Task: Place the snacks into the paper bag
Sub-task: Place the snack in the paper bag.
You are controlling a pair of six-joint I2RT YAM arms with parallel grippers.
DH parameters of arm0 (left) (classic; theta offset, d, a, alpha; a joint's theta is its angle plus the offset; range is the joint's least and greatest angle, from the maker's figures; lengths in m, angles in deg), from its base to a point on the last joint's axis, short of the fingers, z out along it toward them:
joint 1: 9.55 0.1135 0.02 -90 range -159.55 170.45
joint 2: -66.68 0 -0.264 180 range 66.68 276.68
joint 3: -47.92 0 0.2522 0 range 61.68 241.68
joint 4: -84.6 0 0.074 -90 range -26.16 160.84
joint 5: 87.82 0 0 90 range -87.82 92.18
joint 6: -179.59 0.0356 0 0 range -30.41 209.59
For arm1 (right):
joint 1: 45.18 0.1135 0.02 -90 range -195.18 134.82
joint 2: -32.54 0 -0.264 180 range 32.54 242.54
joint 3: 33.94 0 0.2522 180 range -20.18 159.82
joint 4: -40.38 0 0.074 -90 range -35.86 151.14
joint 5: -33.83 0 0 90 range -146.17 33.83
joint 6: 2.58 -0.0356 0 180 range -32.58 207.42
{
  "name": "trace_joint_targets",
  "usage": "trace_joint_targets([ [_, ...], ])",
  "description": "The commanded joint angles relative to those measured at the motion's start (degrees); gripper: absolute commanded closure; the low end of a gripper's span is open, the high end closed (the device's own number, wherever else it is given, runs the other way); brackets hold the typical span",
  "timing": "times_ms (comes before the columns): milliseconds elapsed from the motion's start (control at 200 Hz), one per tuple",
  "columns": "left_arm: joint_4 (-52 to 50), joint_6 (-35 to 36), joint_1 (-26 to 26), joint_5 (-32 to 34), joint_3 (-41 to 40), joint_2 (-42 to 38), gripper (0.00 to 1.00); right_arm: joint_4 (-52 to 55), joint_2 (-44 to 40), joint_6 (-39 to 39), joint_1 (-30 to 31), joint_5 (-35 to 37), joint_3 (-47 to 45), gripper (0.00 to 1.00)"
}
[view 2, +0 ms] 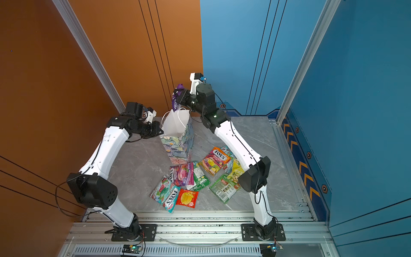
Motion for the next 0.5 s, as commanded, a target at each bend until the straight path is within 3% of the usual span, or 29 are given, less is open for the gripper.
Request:
trace_joint_targets([
  [0, -0.98, -0.84, 0.39, 1.6, 0.86, 1.01, 1.0, -1.19, -3.79, 1.18, 0.18, -1.23, -2.44, 1.0],
  [496, -0.9, -2.82, 0.62, 1.85, 1.38, 0.06, 1.0, -0.31, -9.88, -2.74, 0.91, -4.52, -13.63, 1.0],
])
